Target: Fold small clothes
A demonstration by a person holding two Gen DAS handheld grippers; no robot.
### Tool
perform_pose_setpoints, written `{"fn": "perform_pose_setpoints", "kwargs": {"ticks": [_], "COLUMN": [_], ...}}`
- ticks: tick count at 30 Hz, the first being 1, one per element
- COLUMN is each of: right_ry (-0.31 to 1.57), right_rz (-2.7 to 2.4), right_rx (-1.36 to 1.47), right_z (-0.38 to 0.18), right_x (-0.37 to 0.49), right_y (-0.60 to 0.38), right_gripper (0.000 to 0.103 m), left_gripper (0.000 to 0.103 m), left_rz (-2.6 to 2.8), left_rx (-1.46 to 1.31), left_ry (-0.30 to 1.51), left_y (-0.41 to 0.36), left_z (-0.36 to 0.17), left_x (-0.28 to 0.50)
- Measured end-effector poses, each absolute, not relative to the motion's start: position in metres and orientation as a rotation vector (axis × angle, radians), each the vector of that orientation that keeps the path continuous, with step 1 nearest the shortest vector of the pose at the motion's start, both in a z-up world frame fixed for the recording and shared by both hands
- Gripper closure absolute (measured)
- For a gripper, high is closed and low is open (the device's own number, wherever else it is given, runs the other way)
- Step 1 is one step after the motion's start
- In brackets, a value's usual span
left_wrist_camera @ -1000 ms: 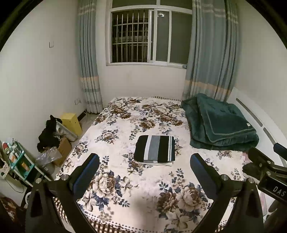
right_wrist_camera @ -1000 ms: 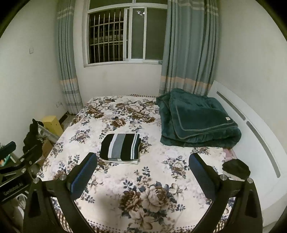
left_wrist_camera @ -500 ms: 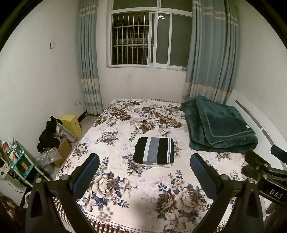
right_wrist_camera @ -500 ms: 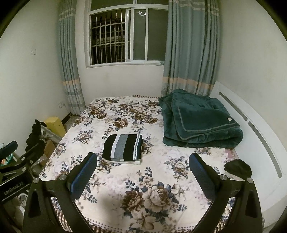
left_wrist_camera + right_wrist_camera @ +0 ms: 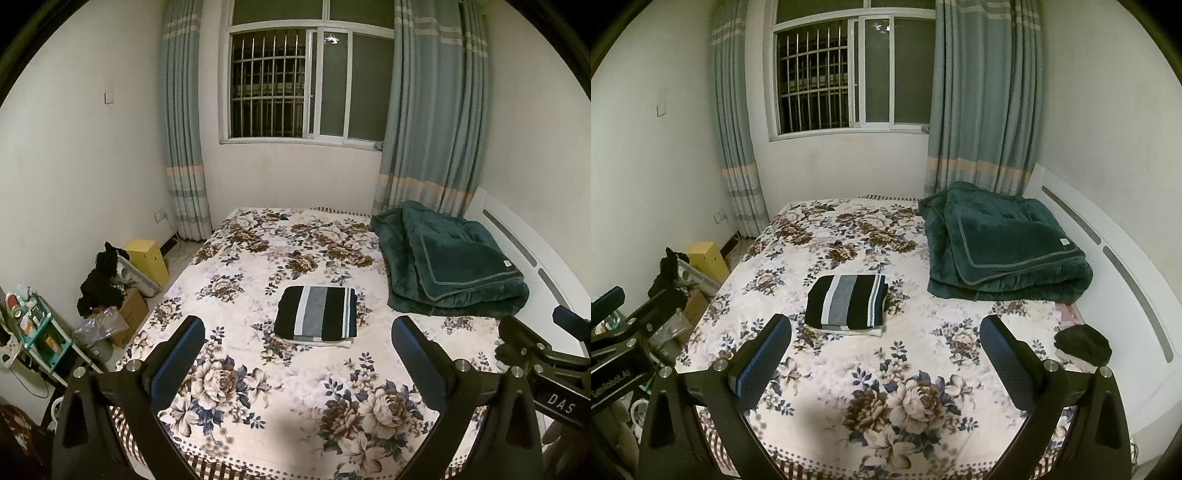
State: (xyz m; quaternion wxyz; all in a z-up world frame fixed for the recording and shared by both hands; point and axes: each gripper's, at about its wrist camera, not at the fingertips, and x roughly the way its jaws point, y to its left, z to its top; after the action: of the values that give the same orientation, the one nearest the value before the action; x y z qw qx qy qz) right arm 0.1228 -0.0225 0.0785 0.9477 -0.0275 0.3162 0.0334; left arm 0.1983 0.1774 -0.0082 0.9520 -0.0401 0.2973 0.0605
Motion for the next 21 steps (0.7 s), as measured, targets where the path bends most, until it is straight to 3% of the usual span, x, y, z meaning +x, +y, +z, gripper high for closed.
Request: {"fn": "perform_pose_setpoints", "kwargs": {"ticks": [21], "right_ry": [0.641], "right_rz": [0.056], "right_rx": [-0.049], "right_z": [0.076], "right_x": [0.117], "right_y": [-0.021], "right_gripper": [0.000], "left_gripper": [0.000], "left_rz": [0.135], "left_rx": [-0.081], "left_ry": [0.594], "left_y": [0.179], "left_z": [0.004], "left_x": [0.196]}}
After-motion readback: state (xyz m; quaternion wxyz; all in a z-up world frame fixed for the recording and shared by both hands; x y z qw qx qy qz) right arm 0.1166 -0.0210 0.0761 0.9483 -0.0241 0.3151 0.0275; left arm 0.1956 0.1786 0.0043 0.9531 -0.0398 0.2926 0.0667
